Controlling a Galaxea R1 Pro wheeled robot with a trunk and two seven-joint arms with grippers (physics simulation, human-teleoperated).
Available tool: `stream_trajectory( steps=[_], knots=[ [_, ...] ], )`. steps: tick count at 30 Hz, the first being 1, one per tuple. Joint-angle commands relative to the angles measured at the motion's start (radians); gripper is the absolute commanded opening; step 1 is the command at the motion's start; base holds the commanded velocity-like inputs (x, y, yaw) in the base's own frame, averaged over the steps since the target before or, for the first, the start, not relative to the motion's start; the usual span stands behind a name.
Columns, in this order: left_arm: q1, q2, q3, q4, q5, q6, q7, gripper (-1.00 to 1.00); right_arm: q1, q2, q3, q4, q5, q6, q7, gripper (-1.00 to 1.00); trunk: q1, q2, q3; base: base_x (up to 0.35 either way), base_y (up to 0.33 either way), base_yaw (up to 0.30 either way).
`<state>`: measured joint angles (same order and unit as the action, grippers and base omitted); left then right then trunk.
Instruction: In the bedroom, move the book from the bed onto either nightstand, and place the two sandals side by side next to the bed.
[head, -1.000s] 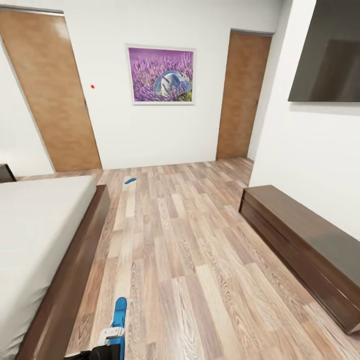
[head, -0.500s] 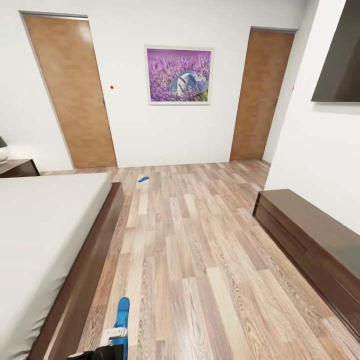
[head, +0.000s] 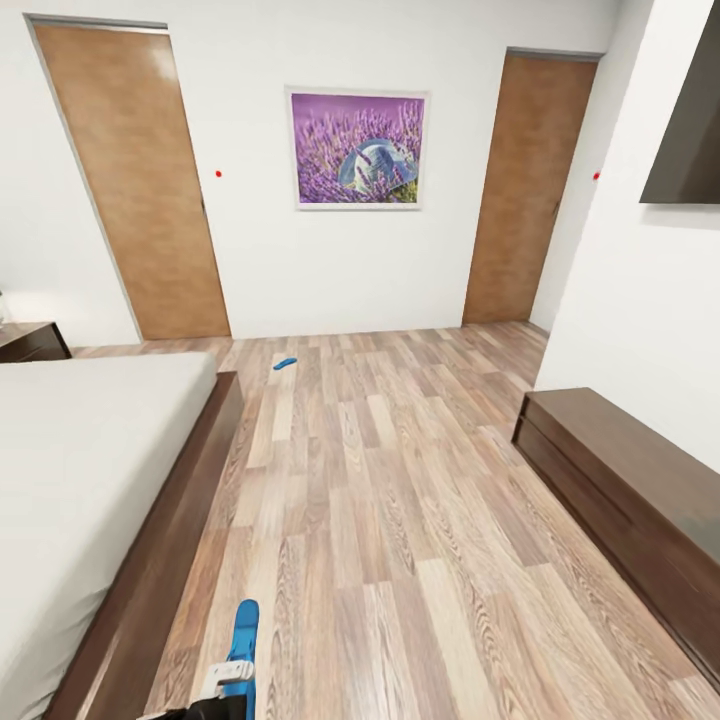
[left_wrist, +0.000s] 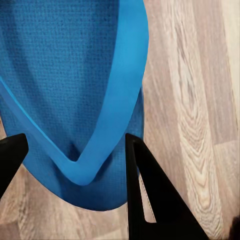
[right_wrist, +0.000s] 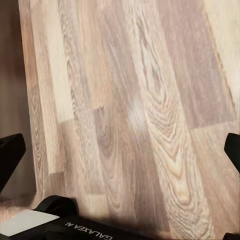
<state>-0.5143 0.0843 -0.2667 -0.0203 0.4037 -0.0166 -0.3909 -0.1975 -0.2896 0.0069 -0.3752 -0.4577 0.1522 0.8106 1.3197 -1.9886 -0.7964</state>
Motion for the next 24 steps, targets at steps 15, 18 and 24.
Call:
stream_trajectory(
  steps=[15, 18, 24],
  knots=[
    [0.005, 0.002, -0.006, 0.0, 0.009, -0.005, -0.003, -1.0, 0.0, 0.036, 0.007, 0.111, -0.009, -0.154, -0.243, 1.0, 0.0, 0.0, -0.001, 0.325, -0.091, 0.0],
    [0.005, 0.003, -0.006, 0.0, 0.008, -0.005, -0.002, -1.0, 0.0, 0.04, 0.006, 0.113, -0.01, -0.157, -0.254, 1.0, 0.0, 0.0, -0.001, 0.32, -0.092, 0.0],
    [0.005, 0.01, -0.011, -0.001, -0.007, -0.005, -0.001, -1.0, 0.0, 0.04, 0.005, 0.113, -0.017, -0.158, -0.252, 1.0, 0.0, 0.0, -0.001, 0.313, -0.091, 0.0]
  ],
)
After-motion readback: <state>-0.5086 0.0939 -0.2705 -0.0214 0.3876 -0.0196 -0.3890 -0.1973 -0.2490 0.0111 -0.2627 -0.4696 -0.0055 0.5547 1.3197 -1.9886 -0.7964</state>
